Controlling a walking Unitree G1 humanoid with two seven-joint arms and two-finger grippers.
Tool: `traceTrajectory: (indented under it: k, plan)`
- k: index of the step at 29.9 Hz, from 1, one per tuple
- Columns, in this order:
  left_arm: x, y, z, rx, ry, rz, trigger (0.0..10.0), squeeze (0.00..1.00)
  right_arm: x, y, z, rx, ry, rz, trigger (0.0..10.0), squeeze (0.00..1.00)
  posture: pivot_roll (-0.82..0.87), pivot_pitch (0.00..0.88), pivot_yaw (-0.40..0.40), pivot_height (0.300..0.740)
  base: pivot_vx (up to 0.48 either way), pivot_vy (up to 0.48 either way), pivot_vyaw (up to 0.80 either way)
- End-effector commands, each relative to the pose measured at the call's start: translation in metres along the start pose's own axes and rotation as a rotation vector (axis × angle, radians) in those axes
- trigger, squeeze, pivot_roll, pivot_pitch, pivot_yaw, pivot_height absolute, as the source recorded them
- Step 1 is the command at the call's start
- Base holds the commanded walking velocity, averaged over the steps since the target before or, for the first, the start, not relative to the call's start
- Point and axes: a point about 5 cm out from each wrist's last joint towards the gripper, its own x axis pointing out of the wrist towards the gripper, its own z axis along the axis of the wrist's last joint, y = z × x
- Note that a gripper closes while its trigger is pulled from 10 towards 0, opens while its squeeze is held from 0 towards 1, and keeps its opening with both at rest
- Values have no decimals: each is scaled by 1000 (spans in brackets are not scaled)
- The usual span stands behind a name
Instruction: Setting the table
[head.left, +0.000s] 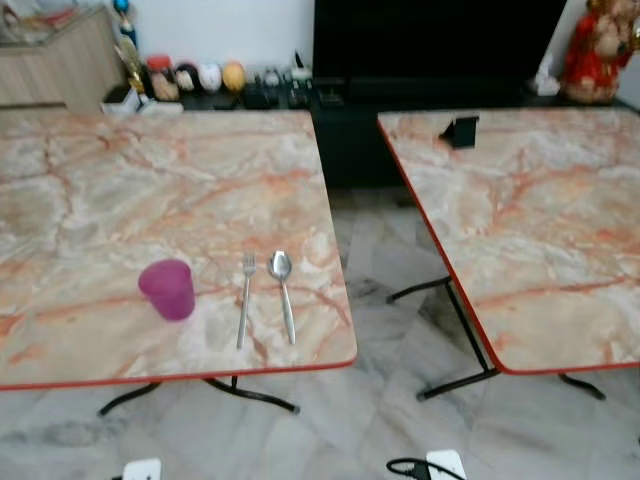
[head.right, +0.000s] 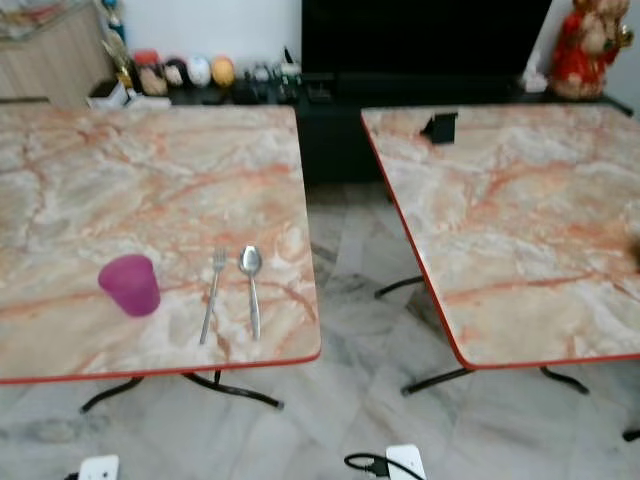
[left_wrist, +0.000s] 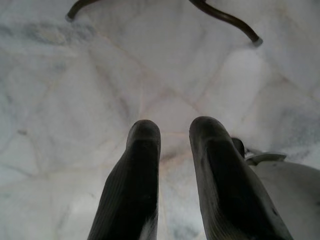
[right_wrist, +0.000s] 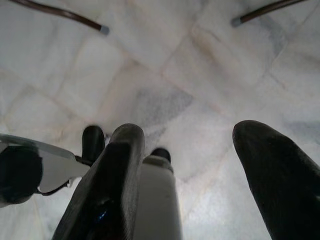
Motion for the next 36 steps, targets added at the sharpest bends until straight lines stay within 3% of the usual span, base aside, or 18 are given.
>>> traceTrajectory:
  k: [1, 8, 22, 27, 36]
  plan:
    - [-1, -1, -3, 15, 12, -6, 10000, 0, -1, -7, -3, -7, 5, -17, 10000, 0, 28, 0, 14, 740, 0, 0, 0]
    - [0, -2, -2, 21, 12, -11, 10000, 0, -1, -6, -2, -14, -2, -14, 10000, 0, 28, 0, 15, 740, 186, 0, 452]
    - [0, -5, 0, 13, 5, -28, 10000, 0, -1, -6, -1, -16, -4, -15, 10000, 0, 31, 0, 15, 740, 0, 0, 0]
    - [1, -5, 0, 13, 4, -28, 10000, 0, -1, -6, -1, -14, -7, -13, 10000, 0, 31, 0, 16, 740, 0, 0, 728]
    - [1, -7, 1, 19, 1, -34, 10000, 0, -1, -6, 0, 4, -14, -18, 10000, 0, 27, 0, 17, 740, 0, 0, 0]
